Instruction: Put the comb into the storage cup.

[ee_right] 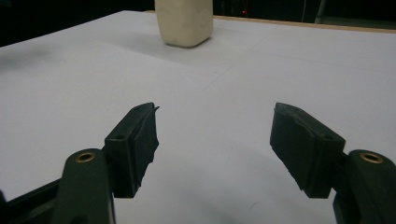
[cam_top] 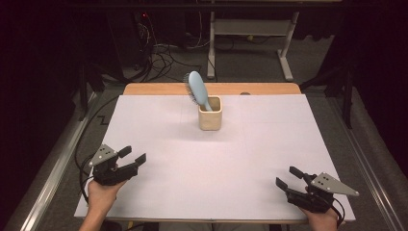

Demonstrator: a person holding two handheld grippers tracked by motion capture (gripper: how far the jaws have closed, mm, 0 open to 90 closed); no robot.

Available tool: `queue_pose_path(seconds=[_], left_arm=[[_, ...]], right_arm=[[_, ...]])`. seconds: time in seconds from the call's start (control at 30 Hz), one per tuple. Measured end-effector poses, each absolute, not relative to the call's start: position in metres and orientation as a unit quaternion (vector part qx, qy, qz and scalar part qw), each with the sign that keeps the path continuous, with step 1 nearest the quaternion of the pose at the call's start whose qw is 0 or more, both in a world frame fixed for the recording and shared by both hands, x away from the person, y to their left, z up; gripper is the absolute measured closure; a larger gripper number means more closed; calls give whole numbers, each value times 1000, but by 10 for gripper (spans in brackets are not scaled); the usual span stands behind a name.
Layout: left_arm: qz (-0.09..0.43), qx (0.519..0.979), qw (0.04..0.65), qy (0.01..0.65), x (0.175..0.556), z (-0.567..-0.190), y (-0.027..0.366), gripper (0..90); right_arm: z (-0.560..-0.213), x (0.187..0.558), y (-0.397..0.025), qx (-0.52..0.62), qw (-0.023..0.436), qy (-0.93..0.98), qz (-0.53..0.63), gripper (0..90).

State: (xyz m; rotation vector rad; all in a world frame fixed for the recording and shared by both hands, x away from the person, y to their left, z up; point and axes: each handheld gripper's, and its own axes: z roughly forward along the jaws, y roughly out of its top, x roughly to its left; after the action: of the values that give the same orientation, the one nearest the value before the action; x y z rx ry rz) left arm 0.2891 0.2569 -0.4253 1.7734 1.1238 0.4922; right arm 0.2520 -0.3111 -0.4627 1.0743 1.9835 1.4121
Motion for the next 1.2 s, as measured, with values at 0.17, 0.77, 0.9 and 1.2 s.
queue_pose_path(seconds=[0.17, 0.77, 0.9, 1.2], left_arm=[[199, 725, 472, 461, 290, -428, 257, 340], [196, 720, 466, 475, 290, -443, 262, 350], [195, 721, 465, 476, 290, -445, 261, 350], [202, 716, 462, 483, 288, -449, 260, 354]], right_arm=[[-463, 252, -311, 392, 239, 724, 515, 322], [-463, 252, -310, 393, 241, 725, 512, 322], [-463, 252, -310, 392, 241, 725, 512, 322], [-463, 252, -310, 393, 240, 724, 514, 323]])
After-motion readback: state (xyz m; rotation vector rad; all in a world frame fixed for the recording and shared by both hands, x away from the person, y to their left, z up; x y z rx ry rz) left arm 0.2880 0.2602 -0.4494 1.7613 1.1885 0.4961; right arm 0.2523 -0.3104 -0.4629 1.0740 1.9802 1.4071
